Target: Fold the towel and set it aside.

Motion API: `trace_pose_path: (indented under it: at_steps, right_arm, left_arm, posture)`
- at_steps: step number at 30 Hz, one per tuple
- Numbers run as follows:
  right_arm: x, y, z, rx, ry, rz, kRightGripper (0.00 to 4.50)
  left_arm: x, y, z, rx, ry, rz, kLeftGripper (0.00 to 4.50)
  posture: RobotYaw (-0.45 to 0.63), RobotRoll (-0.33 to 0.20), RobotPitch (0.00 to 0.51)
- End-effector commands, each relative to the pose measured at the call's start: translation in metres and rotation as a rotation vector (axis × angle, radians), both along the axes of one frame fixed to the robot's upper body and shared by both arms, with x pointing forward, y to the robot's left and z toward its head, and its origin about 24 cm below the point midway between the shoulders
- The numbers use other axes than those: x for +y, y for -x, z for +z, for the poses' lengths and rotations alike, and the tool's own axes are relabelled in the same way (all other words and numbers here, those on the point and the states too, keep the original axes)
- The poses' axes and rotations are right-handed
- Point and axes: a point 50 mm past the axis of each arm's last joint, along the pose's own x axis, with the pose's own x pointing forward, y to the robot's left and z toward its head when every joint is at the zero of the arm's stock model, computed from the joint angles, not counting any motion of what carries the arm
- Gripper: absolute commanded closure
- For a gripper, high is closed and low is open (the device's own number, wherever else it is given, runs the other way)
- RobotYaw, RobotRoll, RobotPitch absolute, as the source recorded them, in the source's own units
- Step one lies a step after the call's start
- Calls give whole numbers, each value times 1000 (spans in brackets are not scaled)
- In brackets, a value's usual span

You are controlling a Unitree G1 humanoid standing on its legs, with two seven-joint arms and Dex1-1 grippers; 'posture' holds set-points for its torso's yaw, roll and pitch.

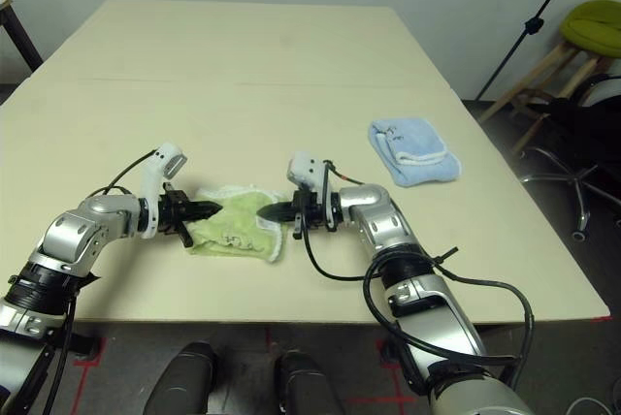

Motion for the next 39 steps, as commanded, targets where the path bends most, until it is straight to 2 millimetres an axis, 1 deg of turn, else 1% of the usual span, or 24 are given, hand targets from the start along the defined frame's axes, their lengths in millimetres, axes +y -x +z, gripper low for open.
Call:
trace_pose_path:
  at_steps: [1, 2, 3, 4, 5, 7, 8, 9, 10, 12, 13, 15, 18, 19, 22, 24, 25, 27, 30, 32, 36, 39]
  right_arm:
    - [-4, -1, 24, 4, -61, 53, 4491]
    - [-5, -1, 30, 2, -68, 69, 4500]
    - [-7, -1, 36, -6, -67, 82, 4123]
    - [-10, -1, 43, -11, -72, 93, 3936]
    - [-15, -1, 49, -16, -67, 100, 3629]
    - [-25, -2, 63, -26, -59, 103, 2943]
    - [-30, -3, 69, -34, -46, 100, 2539]
    - [-33, -3, 72, -38, -38, 98, 2253]
    - [-39, -3, 78, -52, -37, 102, 1832]
    - [-48, -2, 86, -73, -32, 112, 1226]
    - [-54, 0, 92, -92, -28, 128, 800]
    - [-65, 2, 98, -109, 7, 129, 92]
    - [-80, 2, 100, -104, 93, 97, 36]
    - [-84, 2, 102, -111, 108, 88, 36]
    - [-93, 4, 107, -159, 174, 79, 36]
    - [-97, 4, 106, -298, 227, 36, 36]
    - [-99, 8, 102, -304, 235, 67, 36]
    - [-101, 15, 99, -290, 208, 121, 36]
    - [-110, 21, 95, -248, 218, 120, 36]
    - [-113, 22, 98, -215, 223, 108, 36]
    - [-110, 27, 105, -134, 194, 119, 36]
    - [-111, 31, 105, -102, 208, 131, 36]
  left_arm:
    - [-2, 2, 24, 5, 69, -21, 4321]
    - [-1, 4, 30, 8, 87, -27, 4123]
    - [1, 5, 37, 4, 102, -34, 3930]
    - [5, 7, 44, -3, 115, -38, 3653]
    - [12, 8, 50, -4, 116, -30, 3352]
    - [31, 10, 57, 28, 115, 29, 2680]
    - [41, 11, 59, 66, 125, 68, 2335]
    - [46, 11, 60, 92, 134, 92, 2041]
    - [55, 12, 60, 106, 138, 118, 1678]
    - [65, 13, 61, 143, 147, 152, 1103]
    - [70, 15, 60, 181, 156, 167, 724]
    - [73, 18, 57, 266, 153, 172, 83]
    - [73, 17, 46, 360, 117, 201, 33]
    - [72, 15, 41, 393, 119, 214, 33]
    - [68, 10, 28, 484, 147, 236, 33]
    - [65, 5, 22, 503, 167, 236, 33]
    - [62, 1, 18, 501, 158, 247, 33]
    - [57, -4, 13, 508, 158, 244, 33]
    - [48, -3, 9, 564, 165, 195, 33]
    - [46, -3, 5, 578, 154, 177, 33]
    - [39, -4, 0, 645, 196, 163, 33]
    - [28, -3, 1, 674, 220, 107, 33]
  posture:
    - [175, 0, 130]
    - [175, 0, 130]
    - [175, 0, 130]
    - [174, 0, 130]
    - [175, 0, 130]
    - [176, 0, 133]
    - [177, 0, 132]
    - [177, 0, 132]
    - [178, 0, 133]
    - [178, 0, 142]
    - [179, 0, 144]
    - [178, 0, 144]
    - [178, 0, 144]
    - [176, 0, 137]
    - [176, 0, 137]
    - [157, 0, 129]
    - [155, 0, 125]
    - [145, 0, 122]
    - [139, 0, 124]
    - [137, 0, 124]
    - [130, 0, 127]
    - [129, 0, 131]
